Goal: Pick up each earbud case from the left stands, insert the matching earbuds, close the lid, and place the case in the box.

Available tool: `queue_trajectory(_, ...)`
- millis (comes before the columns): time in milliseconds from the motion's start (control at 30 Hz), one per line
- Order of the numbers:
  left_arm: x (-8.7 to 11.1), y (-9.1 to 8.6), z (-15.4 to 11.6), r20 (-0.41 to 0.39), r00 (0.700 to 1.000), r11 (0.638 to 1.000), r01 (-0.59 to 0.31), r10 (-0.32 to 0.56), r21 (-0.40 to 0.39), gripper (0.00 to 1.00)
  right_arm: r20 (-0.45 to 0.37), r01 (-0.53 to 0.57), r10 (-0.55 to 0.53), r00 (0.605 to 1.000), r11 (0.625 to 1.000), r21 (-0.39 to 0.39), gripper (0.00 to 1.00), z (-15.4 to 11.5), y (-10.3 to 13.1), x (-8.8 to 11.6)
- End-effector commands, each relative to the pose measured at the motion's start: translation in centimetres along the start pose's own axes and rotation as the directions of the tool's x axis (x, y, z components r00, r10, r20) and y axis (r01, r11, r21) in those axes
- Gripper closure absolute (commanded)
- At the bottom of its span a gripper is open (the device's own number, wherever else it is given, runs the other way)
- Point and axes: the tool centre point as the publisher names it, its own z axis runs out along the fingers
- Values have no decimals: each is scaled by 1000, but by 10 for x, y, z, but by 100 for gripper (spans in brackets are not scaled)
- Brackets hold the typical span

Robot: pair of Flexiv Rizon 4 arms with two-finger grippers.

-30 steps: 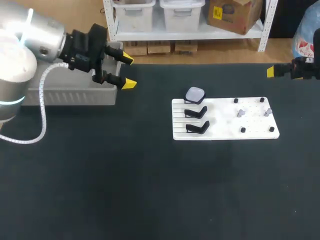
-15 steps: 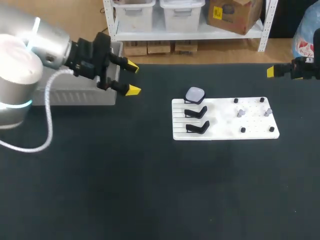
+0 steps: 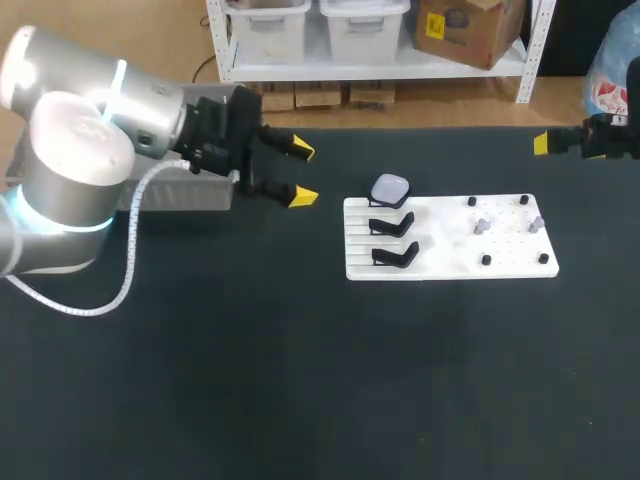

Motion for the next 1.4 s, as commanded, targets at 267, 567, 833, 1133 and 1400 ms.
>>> queue_trajectory(267,0,16,41,5,1000,999,-10,10,42,0,0,0,0,1000,1000,0,0,0,0,0)
queue_trajectory(567,6,17,66,6,1000,997,-5,4,78,33,0,0,0,1000,1000,0,0,0,0,0)
queue_trajectory(833,8,21,79,6,1000,995,7,-7,98,35,0,0,0,1000,1000,0,0,0,0,0)
queue_trajectory(1133,7,25,92,21,1000,992,3,-6,127,33,0,0,0,1000,1000,0,0,0,0,0)
queue_trajectory(1400,9,29,102,28,999,989,13,-17,145,36,0,0,0,1000,1000,0,0,0,0,0)
